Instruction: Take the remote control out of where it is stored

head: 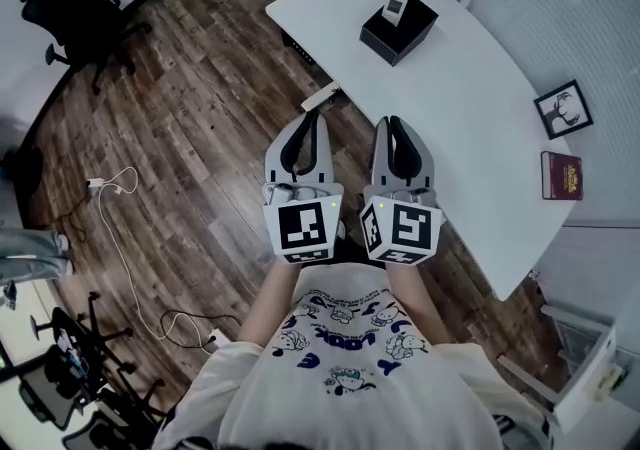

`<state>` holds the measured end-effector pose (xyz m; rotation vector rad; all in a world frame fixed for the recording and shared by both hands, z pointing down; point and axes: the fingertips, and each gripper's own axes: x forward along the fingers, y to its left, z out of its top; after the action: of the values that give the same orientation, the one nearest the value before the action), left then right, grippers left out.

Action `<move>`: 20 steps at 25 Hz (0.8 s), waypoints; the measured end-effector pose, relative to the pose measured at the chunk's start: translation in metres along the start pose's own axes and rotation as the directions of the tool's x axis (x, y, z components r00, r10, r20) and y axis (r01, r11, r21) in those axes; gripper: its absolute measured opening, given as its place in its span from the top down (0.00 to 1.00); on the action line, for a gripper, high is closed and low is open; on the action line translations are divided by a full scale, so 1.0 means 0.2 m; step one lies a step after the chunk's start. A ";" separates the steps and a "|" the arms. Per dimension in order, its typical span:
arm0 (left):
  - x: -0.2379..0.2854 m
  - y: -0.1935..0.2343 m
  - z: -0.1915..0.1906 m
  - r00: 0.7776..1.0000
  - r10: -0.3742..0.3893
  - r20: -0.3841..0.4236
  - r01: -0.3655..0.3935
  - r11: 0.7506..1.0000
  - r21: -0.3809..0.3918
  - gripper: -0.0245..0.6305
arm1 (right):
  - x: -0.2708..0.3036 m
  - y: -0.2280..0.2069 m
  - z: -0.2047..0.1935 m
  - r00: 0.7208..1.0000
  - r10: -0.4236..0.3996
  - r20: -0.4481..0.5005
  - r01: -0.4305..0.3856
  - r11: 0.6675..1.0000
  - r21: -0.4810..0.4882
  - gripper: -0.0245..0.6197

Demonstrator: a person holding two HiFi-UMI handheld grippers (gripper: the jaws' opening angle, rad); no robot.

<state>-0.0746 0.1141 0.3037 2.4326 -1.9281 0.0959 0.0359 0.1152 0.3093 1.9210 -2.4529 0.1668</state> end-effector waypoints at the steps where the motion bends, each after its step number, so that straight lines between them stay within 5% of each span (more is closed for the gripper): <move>1: 0.03 -0.01 0.00 1.000 -0.004 -0.004 0.004 1.000 0.001 0.92 | 0.02 -0.04 0.00 1.000 -0.010 -0.002 0.010 1.000 0.004 0.87; 20: 0.60 0.01 -0.01 0.998 -0.057 -0.032 0.056 0.998 -0.013 0.92 | 0.49 -0.32 0.02 0.996 -0.088 -0.009 0.089 0.996 0.018 0.87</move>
<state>-0.0496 -0.0029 0.3144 2.4599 -1.8399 0.1208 0.0739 0.0042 0.3177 2.0272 -2.3637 0.1963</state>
